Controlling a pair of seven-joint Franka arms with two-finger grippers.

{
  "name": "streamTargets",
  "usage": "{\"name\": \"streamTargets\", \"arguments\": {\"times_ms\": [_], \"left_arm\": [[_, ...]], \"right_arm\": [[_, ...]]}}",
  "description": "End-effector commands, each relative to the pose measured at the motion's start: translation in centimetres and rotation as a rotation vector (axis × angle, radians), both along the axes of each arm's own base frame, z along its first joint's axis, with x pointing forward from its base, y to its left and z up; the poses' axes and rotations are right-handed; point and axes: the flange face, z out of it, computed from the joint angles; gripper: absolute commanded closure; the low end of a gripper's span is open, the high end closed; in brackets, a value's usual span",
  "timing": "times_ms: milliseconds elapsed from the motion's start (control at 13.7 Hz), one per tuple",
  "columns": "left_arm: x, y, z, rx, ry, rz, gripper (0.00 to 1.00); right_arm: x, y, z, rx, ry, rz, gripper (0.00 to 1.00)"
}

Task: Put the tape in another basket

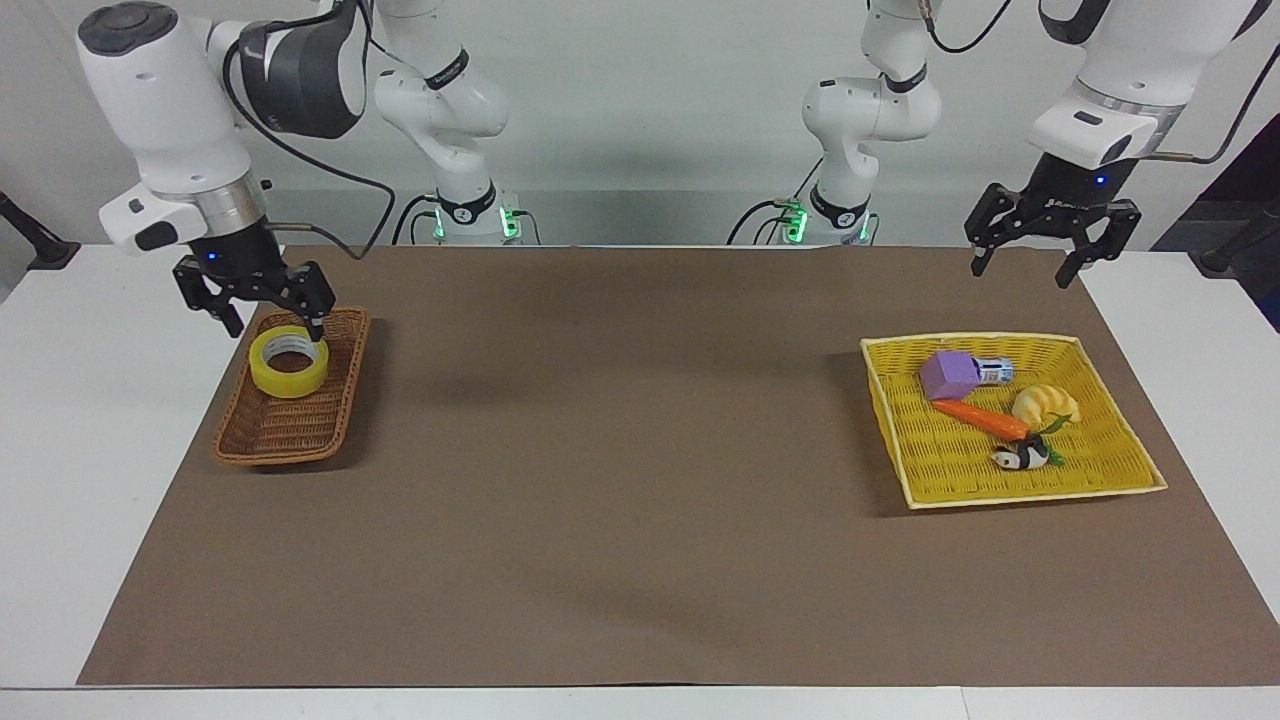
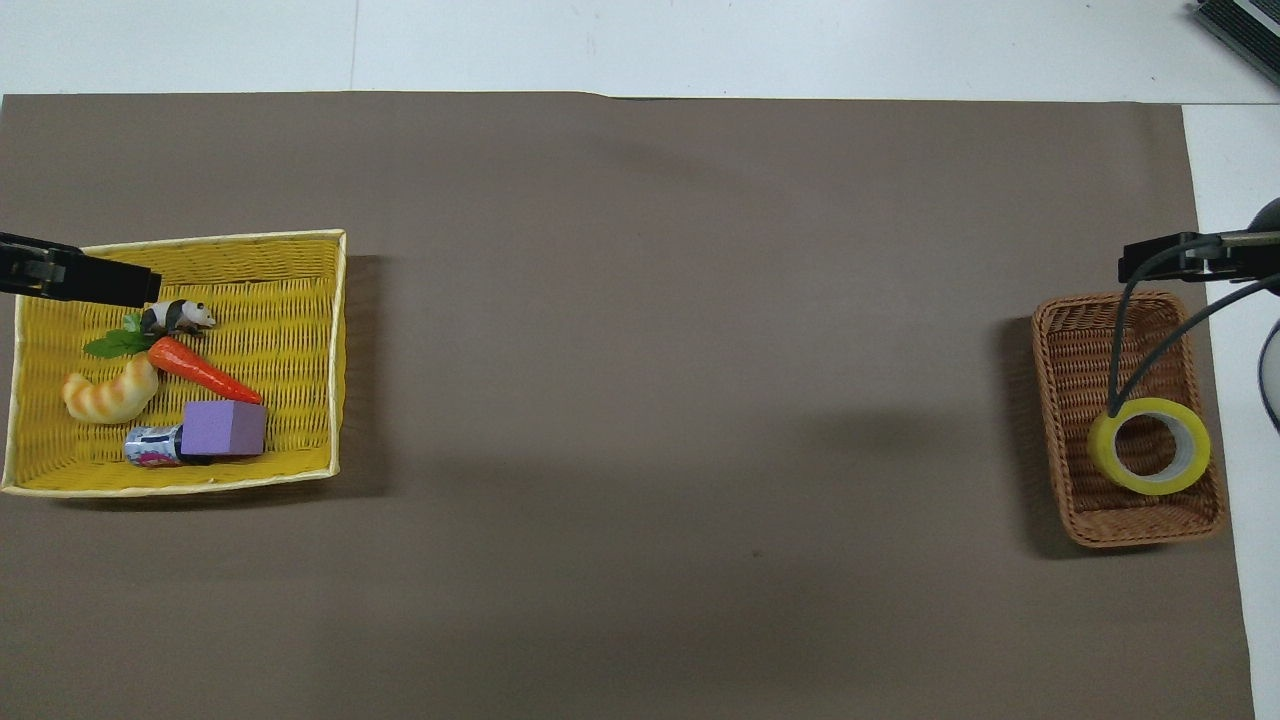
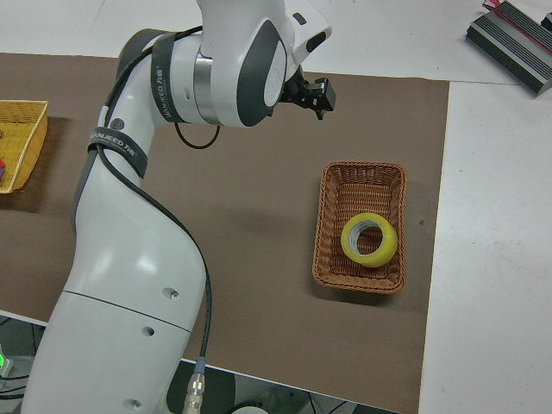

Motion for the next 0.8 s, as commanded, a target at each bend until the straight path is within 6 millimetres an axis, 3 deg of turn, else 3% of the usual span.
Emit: {"name": "streamTargets", "arguments": {"times_ms": [0,364,728], "left_arm": [[-0.2,0.2,0.4,0.015,0.007,-0.008,0.0],[-0.2,0.3,0.4,0.015,0.007,-0.006,0.0],[-0.2,0.3,0.4,0.015,0.007,-0.006,0.0]], "right_arm": [[-0.4,1.1,1.8,0.024,0.057,-0.011,0.0],[-1.7,2.2,5.1,0.031,0.095,0.006,0.0],[-2.5,2.4,6.2,0.077,0.075,0.004,0.0]]}}
